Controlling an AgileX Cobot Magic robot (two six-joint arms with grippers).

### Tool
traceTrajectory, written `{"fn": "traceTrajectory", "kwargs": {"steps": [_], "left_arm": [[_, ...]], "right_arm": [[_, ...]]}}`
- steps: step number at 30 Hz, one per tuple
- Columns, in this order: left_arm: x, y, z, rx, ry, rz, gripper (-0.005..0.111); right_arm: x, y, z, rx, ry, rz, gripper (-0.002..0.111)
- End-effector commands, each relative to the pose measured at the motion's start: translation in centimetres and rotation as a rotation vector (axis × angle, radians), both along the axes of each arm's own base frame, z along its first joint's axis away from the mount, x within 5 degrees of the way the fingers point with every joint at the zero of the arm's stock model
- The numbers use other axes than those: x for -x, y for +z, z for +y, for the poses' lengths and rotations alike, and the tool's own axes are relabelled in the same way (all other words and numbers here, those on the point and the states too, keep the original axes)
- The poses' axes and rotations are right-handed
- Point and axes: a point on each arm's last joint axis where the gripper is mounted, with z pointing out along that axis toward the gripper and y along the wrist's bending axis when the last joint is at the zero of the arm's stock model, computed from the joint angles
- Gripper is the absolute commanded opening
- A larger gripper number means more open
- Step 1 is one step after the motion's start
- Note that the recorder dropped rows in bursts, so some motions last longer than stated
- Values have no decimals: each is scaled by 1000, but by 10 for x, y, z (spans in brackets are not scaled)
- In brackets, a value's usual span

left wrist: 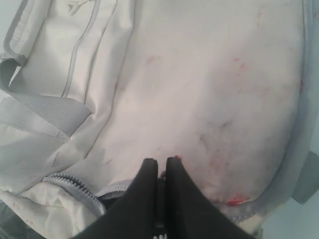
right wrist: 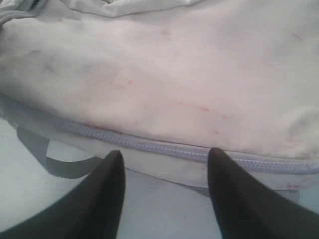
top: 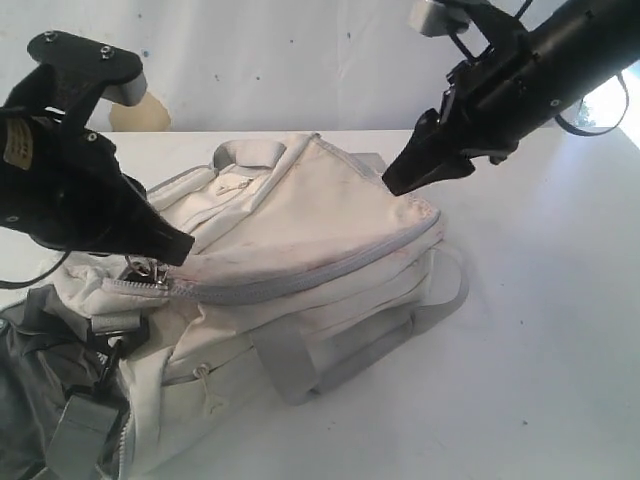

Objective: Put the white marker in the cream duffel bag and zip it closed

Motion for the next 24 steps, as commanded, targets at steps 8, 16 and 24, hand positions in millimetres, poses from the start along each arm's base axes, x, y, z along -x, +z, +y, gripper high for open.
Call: {"fn": "traceTrajectory", "kwargs": {"steps": [8,16,24], "left_arm": [[-10,2,10,215,195,89,0],[-2,-3,9,222,219,203,0],[4,-6,11,191,227,280,0]], "right_arm": [[48,-16,30,9,142,-316,47],[63,-28,63,50,289,-469,47],[69,-40,90,47,334,-480,47]]}}
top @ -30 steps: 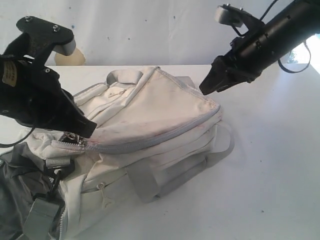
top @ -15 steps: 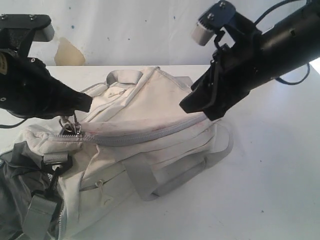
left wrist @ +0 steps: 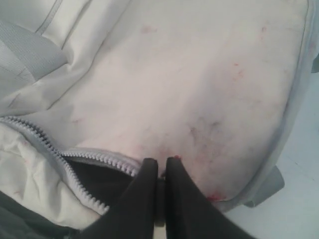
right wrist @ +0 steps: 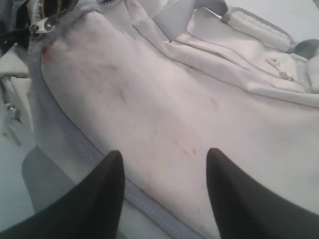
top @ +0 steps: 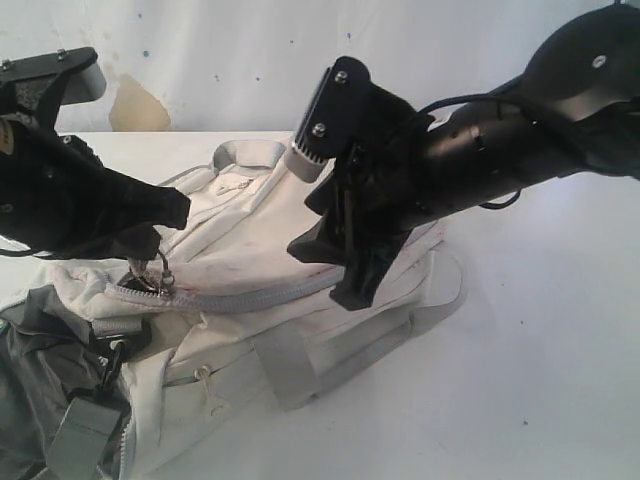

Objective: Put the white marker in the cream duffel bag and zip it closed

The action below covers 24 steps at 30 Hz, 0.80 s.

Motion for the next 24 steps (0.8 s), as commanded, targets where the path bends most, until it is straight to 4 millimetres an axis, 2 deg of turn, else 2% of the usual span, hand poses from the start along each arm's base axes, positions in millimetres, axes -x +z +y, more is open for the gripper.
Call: {"fn": "traceTrajectory", "kwargs": {"steps": [1,8,18,24], "left_arm": [[6,-4,3,-32,0,77,0],[9,0,9,-65,-6,55,0],[10,3,14,-58,14,56,0],[10,3,14,-59,14,58,0]], "right_arm": [[3,-9,14,-3,20,6,47],[13,-20,34,0,68,42,48],[35,-20,56,-14,146,49,47],[38,-22,62,-18,146,28,47]]}}
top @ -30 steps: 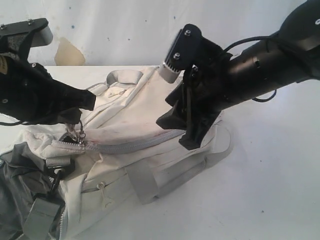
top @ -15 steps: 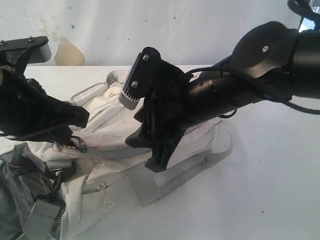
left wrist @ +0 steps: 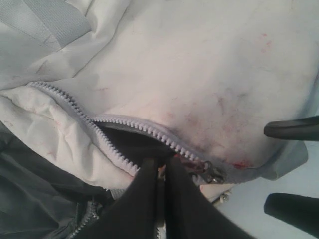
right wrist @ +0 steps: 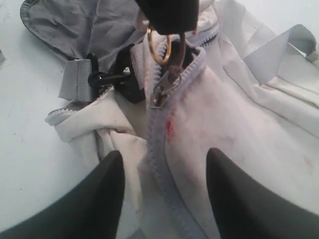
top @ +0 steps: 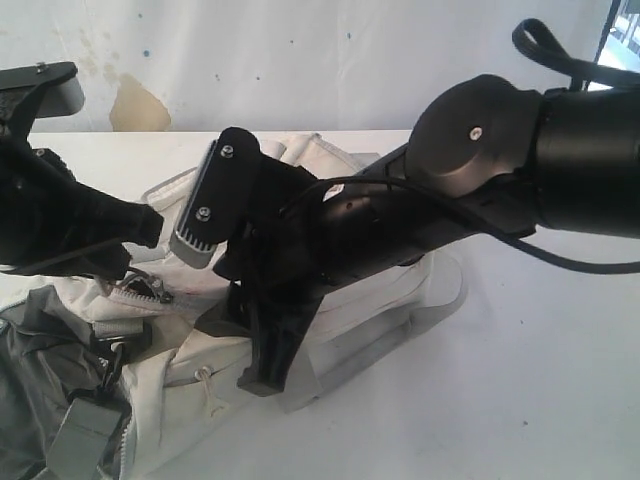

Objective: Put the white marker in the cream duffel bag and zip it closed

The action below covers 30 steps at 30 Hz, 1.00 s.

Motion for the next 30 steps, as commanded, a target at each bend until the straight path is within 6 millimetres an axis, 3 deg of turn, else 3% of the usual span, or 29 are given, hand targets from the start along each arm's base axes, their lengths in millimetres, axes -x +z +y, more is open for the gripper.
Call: {"fn": "traceTrajectory", "kwargs": {"steps": [1,10,19,30], "left_arm": [[1,1,2,1,5,-2,0],[1,1,1,4,5,-7,0],[3,-1,5,-38,22,18,0],[-6,0,25,-227,126,-75,0]], "right_arm": [[1,-4,5,-1,-2,-10,47],[-5,-17,8,22,-20,-6,45],[-5,-21,9,32,-12,12,0],[0,-23,8,58,38,35,0]]}}
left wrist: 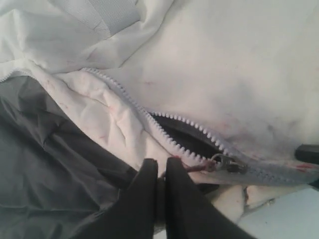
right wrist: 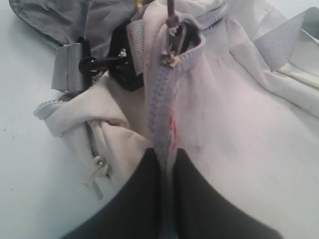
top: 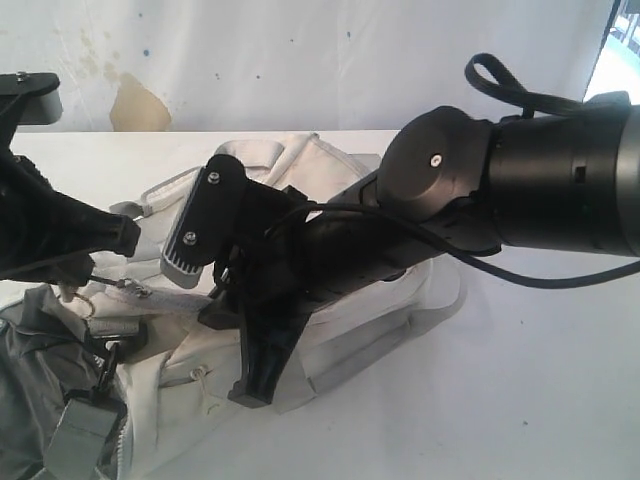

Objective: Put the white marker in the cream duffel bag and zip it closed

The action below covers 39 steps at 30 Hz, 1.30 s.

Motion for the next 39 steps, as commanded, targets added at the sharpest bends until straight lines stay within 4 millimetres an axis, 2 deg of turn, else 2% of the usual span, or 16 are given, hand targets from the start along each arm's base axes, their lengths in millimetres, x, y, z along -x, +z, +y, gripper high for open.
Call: {"fn": "traceTrajectory", "kwargs": {"steps": [1,7,13,18,25,32,39], "left_arm": [[-6,3,13,-122,34,-89,0],[-27,7,41,-132,88,-168,0],[-37,11,53,-142,66,-242,0],[-52,18,67,-125,72,-378,0],[-73,2,80,-181,61,-367,0],[-92,-12,103,-190,135,-362,0],[-99,-17,104,-192,124,-376,0]], "right_arm": [[4,-3,-1,32,49,10,0],[4,1,-2,23,44,-12,0],[2,1,-3,36,31,-32,0],[-4,2,-4,29,-31,-68,0],[-6,3,-4,17,-54,-76,0],[-11,1,-3,8,-95,-86,0],[-16,-15,1,37,-108,-68,0]]}}
